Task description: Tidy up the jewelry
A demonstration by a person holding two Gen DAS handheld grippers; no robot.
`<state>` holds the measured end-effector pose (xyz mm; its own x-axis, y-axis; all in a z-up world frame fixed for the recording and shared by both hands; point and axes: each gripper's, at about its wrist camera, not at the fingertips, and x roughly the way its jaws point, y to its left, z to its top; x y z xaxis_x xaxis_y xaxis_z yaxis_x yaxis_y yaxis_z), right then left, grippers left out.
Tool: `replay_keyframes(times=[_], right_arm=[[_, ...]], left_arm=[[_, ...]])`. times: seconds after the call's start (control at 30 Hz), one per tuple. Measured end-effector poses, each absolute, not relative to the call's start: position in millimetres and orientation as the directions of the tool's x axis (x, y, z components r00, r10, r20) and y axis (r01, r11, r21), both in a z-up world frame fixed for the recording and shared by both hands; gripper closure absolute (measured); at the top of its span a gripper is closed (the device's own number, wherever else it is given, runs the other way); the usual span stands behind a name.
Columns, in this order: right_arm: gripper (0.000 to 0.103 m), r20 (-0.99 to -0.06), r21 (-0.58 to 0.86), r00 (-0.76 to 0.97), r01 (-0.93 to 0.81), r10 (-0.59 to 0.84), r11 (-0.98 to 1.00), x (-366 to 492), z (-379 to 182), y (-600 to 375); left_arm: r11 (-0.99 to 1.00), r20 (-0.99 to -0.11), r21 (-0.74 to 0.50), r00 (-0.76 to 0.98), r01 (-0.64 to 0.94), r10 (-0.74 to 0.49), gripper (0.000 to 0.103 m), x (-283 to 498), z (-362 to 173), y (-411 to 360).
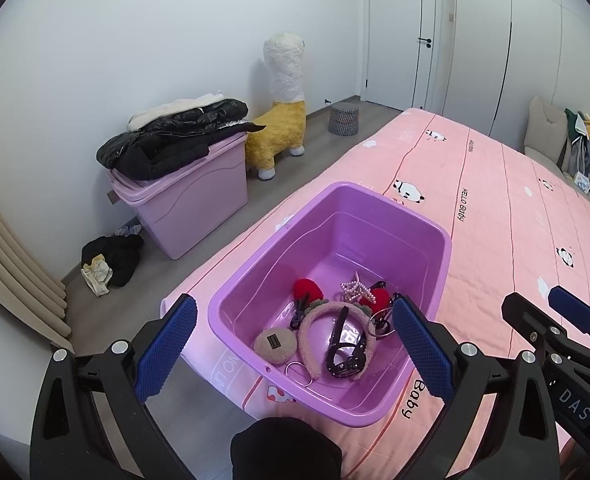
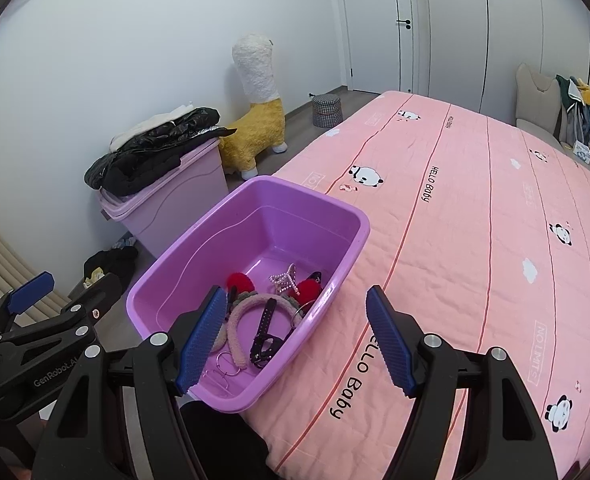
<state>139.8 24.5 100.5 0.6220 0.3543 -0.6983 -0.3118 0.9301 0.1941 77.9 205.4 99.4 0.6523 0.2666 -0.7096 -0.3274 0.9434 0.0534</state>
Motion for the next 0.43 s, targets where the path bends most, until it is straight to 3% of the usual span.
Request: replay_keyframes(times=[0.43], right_arm=[[0.034,-0.700,0.193,0.620,-0.313,0.354,0.930,138.8,101.4,24.7]], left_arm=[[0.942,-0.711,0.043,0.652,-0.334,0.263,0.007,76.4,100.5,208.2]])
